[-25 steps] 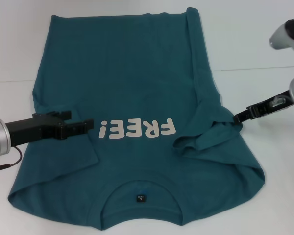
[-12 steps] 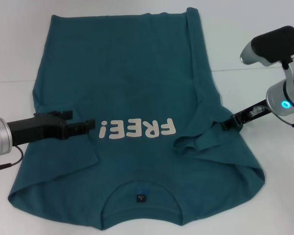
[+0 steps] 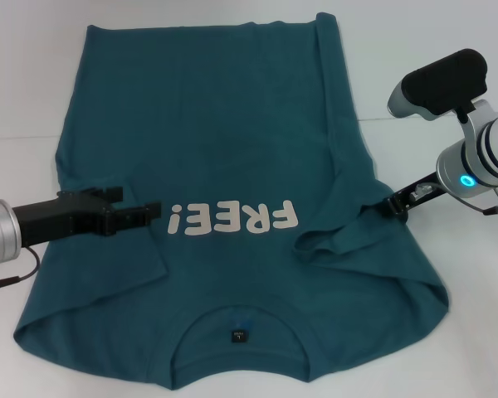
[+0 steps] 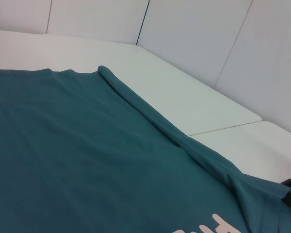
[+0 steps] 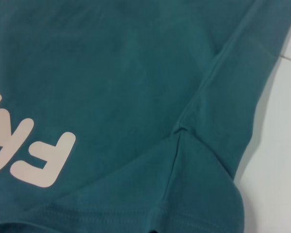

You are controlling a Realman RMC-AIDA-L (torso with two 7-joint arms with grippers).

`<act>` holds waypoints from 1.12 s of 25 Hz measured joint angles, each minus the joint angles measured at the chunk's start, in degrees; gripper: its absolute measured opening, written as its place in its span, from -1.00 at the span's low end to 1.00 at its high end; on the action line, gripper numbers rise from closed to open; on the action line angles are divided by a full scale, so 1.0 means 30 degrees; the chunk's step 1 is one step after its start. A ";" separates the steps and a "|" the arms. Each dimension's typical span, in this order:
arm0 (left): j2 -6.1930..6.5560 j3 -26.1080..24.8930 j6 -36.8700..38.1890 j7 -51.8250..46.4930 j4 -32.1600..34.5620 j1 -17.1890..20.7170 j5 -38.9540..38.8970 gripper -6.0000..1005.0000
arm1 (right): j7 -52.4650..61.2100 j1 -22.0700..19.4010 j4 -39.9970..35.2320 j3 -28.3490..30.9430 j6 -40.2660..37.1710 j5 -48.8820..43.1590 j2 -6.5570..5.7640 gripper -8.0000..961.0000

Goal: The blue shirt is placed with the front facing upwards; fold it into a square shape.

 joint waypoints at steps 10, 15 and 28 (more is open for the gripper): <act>0.0005 -0.0111 -0.0074 -0.0015 0.0031 0.0001 0.0000 0.77 | -0.0020 0.0118 -0.1111 -0.0063 -0.0510 0.0136 0.0205 -0.55; 0.0021 -0.0122 -0.0188 -0.0015 0.0030 -0.0041 0.0000 0.77 | 0.0153 0.0512 -0.1491 -0.0050 -0.1297 0.0162 0.0217 -0.84; 0.0030 -0.0120 -0.0444 -0.0016 0.0027 -0.0279 0.0000 0.77 | 0.1686 0.1633 -0.1407 -0.0009 -0.1991 0.0153 0.0210 -0.74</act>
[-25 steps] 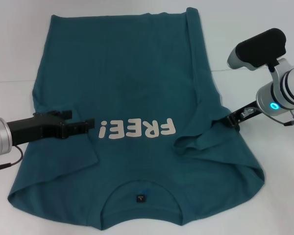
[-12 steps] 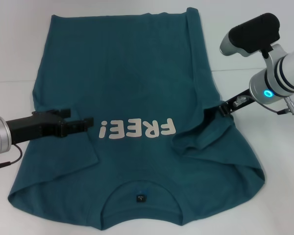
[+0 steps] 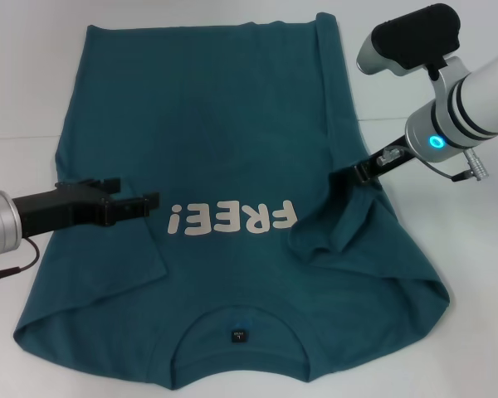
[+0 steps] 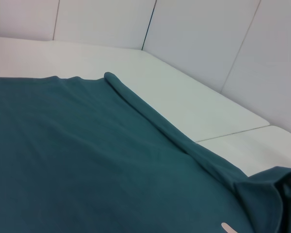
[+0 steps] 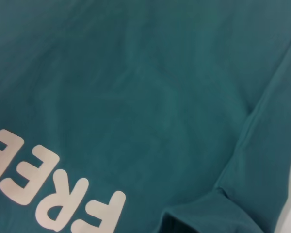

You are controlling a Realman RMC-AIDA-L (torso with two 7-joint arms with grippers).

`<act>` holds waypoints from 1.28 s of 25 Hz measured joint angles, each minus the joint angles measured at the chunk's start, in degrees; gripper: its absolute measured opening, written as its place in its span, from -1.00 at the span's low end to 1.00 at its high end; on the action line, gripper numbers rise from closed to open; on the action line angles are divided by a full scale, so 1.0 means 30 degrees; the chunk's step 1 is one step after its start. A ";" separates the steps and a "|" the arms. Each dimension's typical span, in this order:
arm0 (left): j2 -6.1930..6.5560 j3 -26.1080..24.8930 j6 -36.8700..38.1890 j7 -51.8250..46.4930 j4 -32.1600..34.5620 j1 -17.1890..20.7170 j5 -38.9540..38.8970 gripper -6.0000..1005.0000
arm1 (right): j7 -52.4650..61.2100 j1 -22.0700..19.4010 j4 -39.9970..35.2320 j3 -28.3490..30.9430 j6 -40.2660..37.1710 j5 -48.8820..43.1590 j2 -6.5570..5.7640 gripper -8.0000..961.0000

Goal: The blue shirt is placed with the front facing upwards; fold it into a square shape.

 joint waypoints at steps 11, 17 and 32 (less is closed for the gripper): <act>0.0050 -0.0034 -0.0062 0.0008 0.0001 -0.0145 0.0000 0.77 | 0.0424 0.0330 0.0124 0.0106 0.0048 0.0007 0.0014 -0.27; 0.0060 0.0047 -0.0277 0.0044 0.0000 -0.0229 0.0000 0.77 | 0.0950 0.0609 0.0811 -0.0034 0.0949 0.0010 0.0062 -0.12; 0.0117 0.0115 -0.0563 0.0173 0.0246 -0.0338 0.0000 0.77 | 0.1754 0.1946 0.2548 -0.0072 0.3142 -0.0027 0.0059 -0.12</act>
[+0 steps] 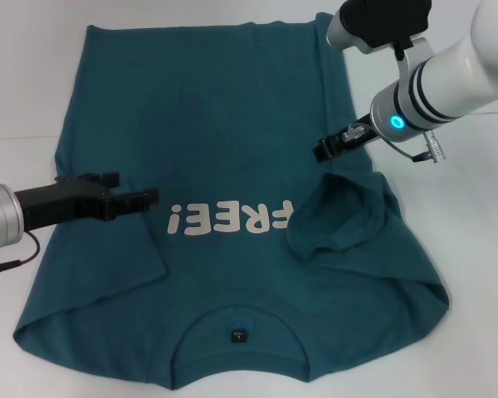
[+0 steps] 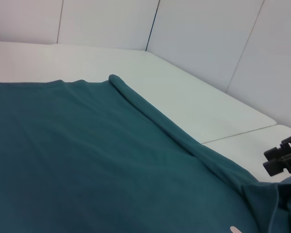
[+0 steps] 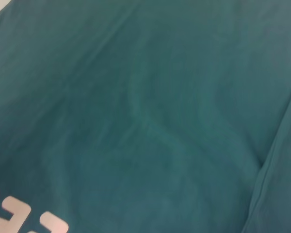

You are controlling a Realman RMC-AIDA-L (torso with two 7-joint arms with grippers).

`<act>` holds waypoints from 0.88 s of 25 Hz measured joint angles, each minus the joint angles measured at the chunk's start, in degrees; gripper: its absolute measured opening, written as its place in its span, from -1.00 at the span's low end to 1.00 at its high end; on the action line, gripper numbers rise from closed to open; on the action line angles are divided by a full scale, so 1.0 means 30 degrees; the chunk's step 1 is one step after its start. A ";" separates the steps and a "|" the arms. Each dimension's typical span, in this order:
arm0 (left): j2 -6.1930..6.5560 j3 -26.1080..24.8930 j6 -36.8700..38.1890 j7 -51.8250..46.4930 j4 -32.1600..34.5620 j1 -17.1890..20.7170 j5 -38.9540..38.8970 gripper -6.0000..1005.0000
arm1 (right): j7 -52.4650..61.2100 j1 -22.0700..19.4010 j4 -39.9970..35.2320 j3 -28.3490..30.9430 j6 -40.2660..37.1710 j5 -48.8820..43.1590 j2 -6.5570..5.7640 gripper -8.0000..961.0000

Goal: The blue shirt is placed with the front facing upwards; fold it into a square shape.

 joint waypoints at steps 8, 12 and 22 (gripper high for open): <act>0.0032 -0.0028 0.0007 0.0038 -0.0007 0.0014 -0.0001 0.77 | -0.0691 -0.0194 -0.1304 -0.0010 -0.1226 -0.0107 -0.0234 -0.12; 0.0021 -0.0041 0.0006 0.0039 -0.0012 0.0011 -0.0001 0.77 | -0.2148 -0.1047 -0.3633 -0.0041 -0.3421 -0.0096 -0.0259 -0.11; -0.0053 -0.0132 0.0006 -0.0090 -0.0011 0.0121 -0.0001 0.77 | -0.3683 -0.2549 -0.5539 -0.1347 -0.5404 -0.0676 -0.0049 0.10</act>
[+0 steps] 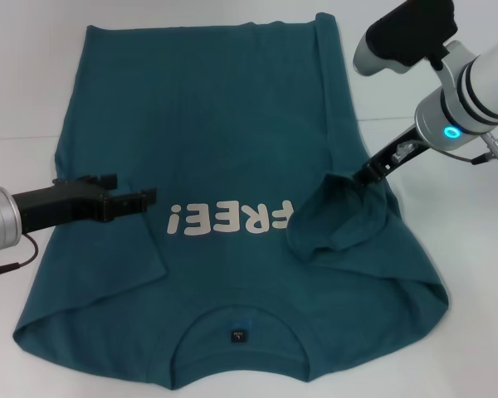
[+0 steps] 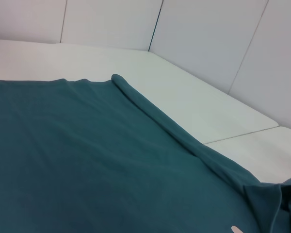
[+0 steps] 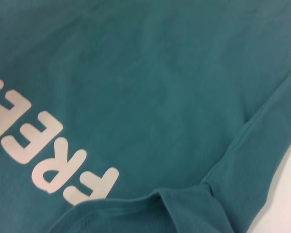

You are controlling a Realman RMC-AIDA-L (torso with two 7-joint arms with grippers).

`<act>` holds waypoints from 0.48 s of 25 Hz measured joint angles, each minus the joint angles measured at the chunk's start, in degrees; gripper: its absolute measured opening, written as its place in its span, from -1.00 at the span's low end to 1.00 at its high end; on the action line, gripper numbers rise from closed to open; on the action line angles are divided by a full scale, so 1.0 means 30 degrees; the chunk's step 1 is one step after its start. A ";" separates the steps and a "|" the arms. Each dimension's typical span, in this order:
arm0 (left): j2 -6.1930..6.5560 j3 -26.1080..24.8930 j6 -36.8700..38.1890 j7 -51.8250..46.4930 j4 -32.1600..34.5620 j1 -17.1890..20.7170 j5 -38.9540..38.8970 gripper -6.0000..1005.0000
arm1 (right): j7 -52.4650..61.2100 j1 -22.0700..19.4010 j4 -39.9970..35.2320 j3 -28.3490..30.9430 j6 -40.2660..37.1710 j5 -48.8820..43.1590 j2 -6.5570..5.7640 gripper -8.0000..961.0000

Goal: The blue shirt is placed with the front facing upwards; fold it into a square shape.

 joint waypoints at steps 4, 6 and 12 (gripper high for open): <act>-0.0006 -0.0009 0.0000 -0.0010 0.0000 -0.0002 0.0001 0.77 | 0.0050 -0.0069 0.0092 -0.0283 0.0084 -0.0017 0.0032 0.10; -0.0007 -0.0013 0.0000 -0.0013 0.0000 -0.0022 0.0001 0.77 | 0.0087 -0.0073 0.0105 -0.0383 0.0049 0.0032 0.0051 0.10; 0.0010 -0.0010 0.0001 -0.0016 0.0001 -0.0002 0.0000 0.77 | 0.0463 -0.0355 0.0142 -0.1153 0.0049 0.0078 0.0139 0.10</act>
